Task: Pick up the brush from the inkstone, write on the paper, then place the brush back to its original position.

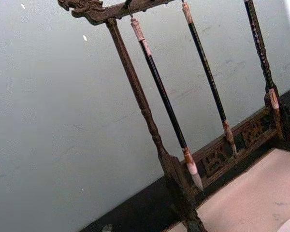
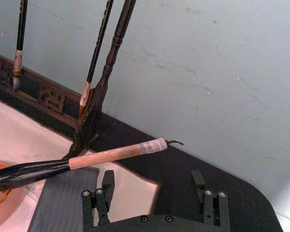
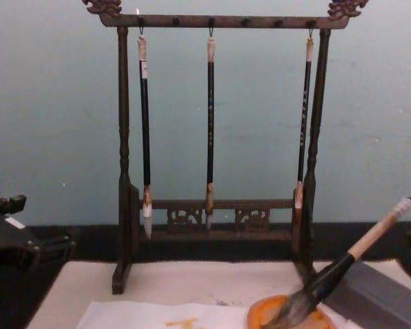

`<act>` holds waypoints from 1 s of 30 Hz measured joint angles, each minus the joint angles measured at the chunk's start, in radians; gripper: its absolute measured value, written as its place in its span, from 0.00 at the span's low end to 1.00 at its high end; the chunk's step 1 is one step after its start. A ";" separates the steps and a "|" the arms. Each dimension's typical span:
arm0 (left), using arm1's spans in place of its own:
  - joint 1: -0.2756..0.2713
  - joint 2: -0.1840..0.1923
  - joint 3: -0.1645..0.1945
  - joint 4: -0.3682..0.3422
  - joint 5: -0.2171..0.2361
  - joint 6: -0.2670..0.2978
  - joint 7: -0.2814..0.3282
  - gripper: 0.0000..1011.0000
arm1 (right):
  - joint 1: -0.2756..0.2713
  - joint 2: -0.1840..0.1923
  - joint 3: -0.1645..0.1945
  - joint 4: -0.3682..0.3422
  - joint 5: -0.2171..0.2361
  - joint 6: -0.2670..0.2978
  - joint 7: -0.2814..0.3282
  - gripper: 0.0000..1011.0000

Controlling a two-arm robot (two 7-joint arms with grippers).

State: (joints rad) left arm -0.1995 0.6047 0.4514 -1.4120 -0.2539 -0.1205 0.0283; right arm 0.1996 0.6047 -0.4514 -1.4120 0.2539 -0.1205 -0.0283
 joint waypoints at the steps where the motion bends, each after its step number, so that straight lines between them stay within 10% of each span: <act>1: 0.000 0.000 0.000 0.000 0.000 0.000 0.000 1.00 | 0.000 0.000 0.000 0.000 0.000 0.000 0.000 0.99; 20: 0.000 0.000 0.000 0.000 0.000 0.000 0.000 1.00 | -0.001 -0.003 0.006 0.000 0.006 0.000 0.006 0.99; 27: 0.000 0.000 0.000 0.000 0.000 0.000 0.000 1.00 | -0.019 -0.027 0.073 -0.013 0.163 0.021 0.115 0.99; 30: 0.000 0.000 0.000 0.000 0.000 0.000 0.000 1.00 | -0.031 -0.052 0.134 -0.015 0.316 0.069 0.204 0.99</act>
State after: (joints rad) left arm -0.1995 0.6047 0.4514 -1.4120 -0.2539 -0.1205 0.0283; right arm 0.1682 0.5528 -0.3177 -1.4274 0.5700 -0.0520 0.1755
